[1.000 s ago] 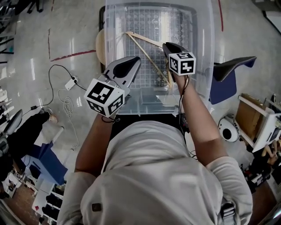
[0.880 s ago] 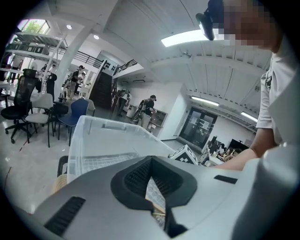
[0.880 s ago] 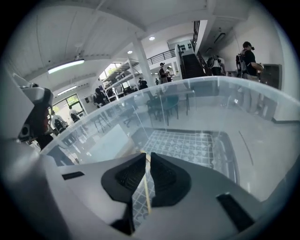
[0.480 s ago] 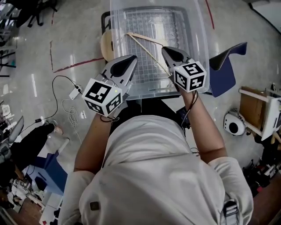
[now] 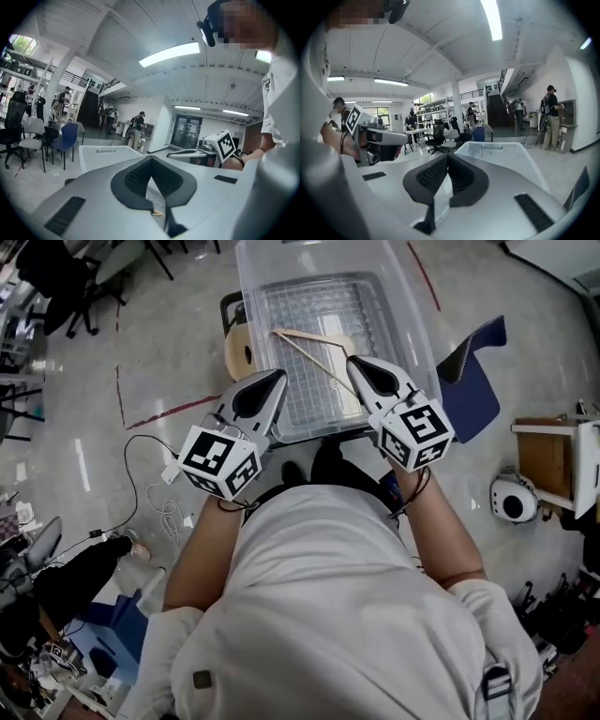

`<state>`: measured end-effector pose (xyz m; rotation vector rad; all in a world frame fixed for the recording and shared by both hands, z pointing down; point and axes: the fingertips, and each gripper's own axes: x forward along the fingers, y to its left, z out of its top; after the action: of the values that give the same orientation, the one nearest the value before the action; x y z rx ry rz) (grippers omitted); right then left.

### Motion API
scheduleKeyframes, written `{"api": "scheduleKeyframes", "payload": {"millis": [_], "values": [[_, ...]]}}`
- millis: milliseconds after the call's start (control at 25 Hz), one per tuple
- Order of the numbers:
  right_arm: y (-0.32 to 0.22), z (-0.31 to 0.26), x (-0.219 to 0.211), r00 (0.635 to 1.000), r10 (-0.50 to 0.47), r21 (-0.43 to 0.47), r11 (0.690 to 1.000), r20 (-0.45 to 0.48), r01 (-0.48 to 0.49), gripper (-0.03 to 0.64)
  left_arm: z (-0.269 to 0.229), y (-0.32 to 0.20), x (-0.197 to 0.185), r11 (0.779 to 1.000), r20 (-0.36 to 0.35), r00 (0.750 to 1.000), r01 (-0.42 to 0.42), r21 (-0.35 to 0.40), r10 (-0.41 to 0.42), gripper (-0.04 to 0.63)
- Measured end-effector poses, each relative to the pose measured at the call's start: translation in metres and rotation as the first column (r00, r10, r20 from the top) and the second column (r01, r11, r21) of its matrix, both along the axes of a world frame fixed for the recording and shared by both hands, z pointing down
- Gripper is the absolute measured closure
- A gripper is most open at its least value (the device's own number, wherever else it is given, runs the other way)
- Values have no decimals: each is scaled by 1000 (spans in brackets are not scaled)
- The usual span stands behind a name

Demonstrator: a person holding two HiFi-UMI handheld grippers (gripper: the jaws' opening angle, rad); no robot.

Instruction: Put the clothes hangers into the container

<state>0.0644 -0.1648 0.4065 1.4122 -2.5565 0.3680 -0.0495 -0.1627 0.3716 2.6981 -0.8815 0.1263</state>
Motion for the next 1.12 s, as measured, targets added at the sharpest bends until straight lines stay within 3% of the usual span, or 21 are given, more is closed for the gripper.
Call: {"api": "scheduleKeyframes", "payload": {"millis": [400,720,1120], "values": [[56,-56,-27,1000,15,141,990,7,-15,597,-39,44,-30,995,-19,1000,-17,96,19,578],[78,-65,-36,1000,4,154,988,13,-6,597,-49,58,-45,993,-34,999,-20,113,24,578],[101,-79,-10,997,-78,177,981,13,75,597,-47,82,-16,995,-36,998,49,89,-46,578]]}}
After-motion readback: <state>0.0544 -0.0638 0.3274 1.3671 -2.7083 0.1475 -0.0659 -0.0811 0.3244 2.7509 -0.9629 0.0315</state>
